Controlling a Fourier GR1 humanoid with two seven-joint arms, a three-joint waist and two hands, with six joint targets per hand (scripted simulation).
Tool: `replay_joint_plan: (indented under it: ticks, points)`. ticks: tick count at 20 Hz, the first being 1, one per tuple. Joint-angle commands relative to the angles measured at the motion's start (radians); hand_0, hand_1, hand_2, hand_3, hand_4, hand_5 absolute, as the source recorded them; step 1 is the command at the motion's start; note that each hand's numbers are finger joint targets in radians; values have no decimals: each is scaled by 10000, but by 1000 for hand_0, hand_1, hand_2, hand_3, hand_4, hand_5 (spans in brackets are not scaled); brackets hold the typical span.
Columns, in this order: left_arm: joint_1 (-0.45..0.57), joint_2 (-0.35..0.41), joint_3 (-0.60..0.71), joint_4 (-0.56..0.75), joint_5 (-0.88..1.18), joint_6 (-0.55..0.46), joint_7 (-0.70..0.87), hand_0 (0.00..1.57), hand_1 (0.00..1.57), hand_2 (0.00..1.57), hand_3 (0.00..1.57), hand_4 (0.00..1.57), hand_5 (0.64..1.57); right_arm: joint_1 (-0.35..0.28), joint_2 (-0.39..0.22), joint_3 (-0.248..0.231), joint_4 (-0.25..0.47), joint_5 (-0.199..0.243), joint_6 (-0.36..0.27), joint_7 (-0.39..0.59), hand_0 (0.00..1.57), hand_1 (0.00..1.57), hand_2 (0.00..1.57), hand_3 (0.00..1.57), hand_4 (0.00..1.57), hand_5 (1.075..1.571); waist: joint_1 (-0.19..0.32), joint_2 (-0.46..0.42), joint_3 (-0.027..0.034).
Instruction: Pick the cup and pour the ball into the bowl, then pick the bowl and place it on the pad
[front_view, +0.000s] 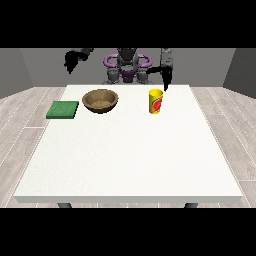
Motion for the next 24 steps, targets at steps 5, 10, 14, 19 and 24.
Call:
replay_joint_plan:
  ticks: [5, 10, 14, 19, 24]
  points:
    - [-328, 378, 807, 3398, 185, -661, -2557, 0, 0, 0, 0, 0, 1442, 125, -562, -673, 610, -679, 871, -499, 0, 0, 0, 0, 662, 1558, -261, 108, -1]
    - [-1433, 525, 841, 5116, 146, -888, -2775, 0, 0, 0, 0, 162, 1432, -288, -568, -876, 1755, -472, 682, -689, 0, 0, 0, 0, 672, 1562, 36, -336, 1]
    - [-1842, 358, 822, 5925, 15, -639, -3109, 0, 0, 0, 0, 189, 1423, -586, -1220, -1517, 2600, -806, 1237, -1016, 0, 0, 0, 0, 671, 1563, 18, -359, 2]
    - [-2080, 496, 1417, 7655, 6, -292, -4929, 0, 0, 0, 0, 645, 1535, -455, -1019, -1139, 1853, -841, 1270, -782, 0, 0, 0, 0, 681, 1566, -398, 131, -4]
    - [-2519, 456, 1428, 8142, -837, 1615, -5501, 1226, 1226, 1571, 1571, 1336, 1481, -1051, -1878, -1739, 1509, -1855, 2095, -511, 0, 0, 0, 140, 647, 1569, -1345, 947, -5]
